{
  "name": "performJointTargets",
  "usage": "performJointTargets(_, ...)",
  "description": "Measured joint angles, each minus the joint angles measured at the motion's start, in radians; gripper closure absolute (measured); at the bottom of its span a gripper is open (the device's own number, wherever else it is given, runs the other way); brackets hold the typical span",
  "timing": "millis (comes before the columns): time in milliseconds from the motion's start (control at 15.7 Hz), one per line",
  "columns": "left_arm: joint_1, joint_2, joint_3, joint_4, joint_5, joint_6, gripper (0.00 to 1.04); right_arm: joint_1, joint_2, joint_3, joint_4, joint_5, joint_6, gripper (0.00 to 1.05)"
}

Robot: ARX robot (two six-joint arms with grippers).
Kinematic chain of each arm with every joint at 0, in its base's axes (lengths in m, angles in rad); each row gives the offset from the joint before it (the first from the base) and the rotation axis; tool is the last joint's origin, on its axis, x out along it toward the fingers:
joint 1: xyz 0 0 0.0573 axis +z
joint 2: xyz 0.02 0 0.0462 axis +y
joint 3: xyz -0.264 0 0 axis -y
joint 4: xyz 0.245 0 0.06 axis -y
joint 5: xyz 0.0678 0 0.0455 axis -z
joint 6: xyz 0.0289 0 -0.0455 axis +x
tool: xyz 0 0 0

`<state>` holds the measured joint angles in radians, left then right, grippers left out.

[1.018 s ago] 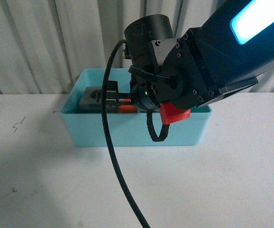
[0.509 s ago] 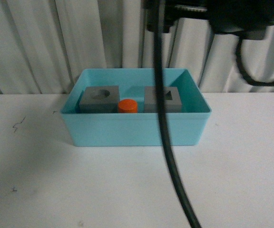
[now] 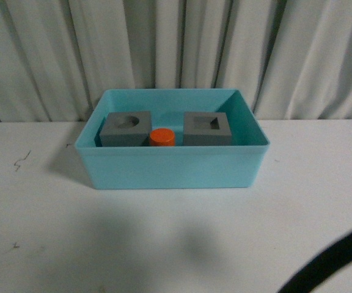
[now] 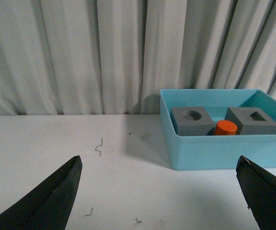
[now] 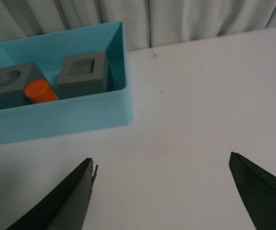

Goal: Place gray and orange parts in blue box

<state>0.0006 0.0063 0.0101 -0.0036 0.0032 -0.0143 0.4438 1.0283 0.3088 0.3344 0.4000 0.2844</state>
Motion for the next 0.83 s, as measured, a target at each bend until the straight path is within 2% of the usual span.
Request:
performJointTargets(64,0.0,0.0,0.0,0.0,-0.006,0.0,0.07,-0.044,-0.039,-0.132,0.233,-0.013,-0.12,0.31)
performJointTargets(127,0.0,0.0,0.0,0.0,-0.006,0.0,0.07,-0.095,-0.105,-0.205,0.375,-0.042,-0.196,0.45)
performJointTargets(191,0.0,0.0,0.0,0.0,-0.003,0.0,0.07,-0.131,-0.167,-0.207,0.416,-0.075,-0.23,0.55)
performJointTargets(446,0.0,0.0,0.0,0.0,-0.004,0.0,0.07,-0.217,-0.302,-0.248,0.309,-0.169,-0.266,0.87)
performJointTargets(573,0.0,0.0,0.0,0.0,-0.003,0.0,0.07,-0.252,-0.325,-0.287,0.351,-0.203,-0.273,1.03)
performJointTargets(828,0.0,0.0,0.0,0.0,-0.004,0.0,0.07,-0.311,-0.461,-0.297,0.222,-0.264,-0.278,1.03)
